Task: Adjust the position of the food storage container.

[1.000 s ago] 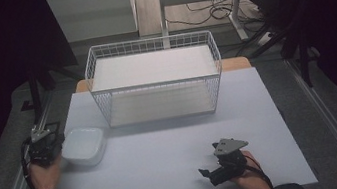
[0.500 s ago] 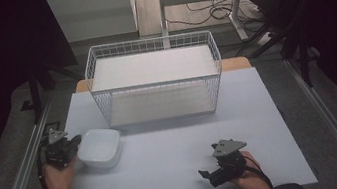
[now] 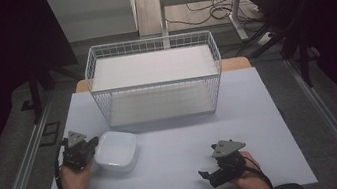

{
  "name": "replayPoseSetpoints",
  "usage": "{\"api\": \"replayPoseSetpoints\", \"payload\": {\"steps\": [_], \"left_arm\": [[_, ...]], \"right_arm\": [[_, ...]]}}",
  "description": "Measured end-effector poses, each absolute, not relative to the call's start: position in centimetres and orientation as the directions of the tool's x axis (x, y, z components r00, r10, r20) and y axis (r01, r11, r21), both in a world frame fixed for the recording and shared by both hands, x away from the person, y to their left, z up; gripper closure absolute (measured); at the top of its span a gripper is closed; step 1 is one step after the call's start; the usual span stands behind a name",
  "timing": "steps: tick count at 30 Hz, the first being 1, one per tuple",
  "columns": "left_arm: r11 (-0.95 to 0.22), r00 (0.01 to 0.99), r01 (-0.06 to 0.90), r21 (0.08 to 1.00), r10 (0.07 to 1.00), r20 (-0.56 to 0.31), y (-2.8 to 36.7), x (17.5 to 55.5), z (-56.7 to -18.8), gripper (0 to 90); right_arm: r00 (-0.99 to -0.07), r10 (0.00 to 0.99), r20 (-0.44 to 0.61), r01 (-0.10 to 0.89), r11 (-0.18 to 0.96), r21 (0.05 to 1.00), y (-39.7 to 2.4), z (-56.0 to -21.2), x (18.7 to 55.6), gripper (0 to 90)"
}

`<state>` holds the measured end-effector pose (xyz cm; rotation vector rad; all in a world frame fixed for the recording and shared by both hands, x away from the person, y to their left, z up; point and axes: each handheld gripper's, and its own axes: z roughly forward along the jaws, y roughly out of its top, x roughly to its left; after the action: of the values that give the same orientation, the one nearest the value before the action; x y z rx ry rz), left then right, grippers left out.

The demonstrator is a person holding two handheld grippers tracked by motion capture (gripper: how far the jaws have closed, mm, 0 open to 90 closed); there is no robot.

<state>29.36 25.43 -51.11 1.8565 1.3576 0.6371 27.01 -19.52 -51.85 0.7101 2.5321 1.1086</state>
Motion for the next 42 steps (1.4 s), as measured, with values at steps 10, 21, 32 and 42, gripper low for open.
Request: {"api": "replayPoseSetpoints", "payload": {"steps": [10,21,32,42], "left_arm": [[-0.146,0.328,0.578,0.803,0.942,-0.065,24.6,27.6,-51.6,89.7],[-0.241,0.435,0.6,0.763,0.898,-0.058,23.7,26.6,-52.6,89.7],[-0.311,0.518,0.579,0.754,0.854,-0.046,20.1,26.5,-52.1,89.7],[-0.358,0.58,0.556,0.75,0.813,-0.041,16.8,26.2,-51.7,89.7]], "right_arm": [[-0.839,0.541,-0.065,0.32,0.587,0.744,-19.5,-51.8,27.0,1.7],[-0.841,0.538,-0.057,0.325,0.586,0.743,-19.3,-51.9,26.9,2.6],[-0.838,0.542,-0.059,0.325,0.584,0.744,-19.3,-51.9,27.1,2.6],[-0.829,0.554,-0.068,0.325,0.579,0.747,-19.6,-51.8,27.2,3.4]]}}
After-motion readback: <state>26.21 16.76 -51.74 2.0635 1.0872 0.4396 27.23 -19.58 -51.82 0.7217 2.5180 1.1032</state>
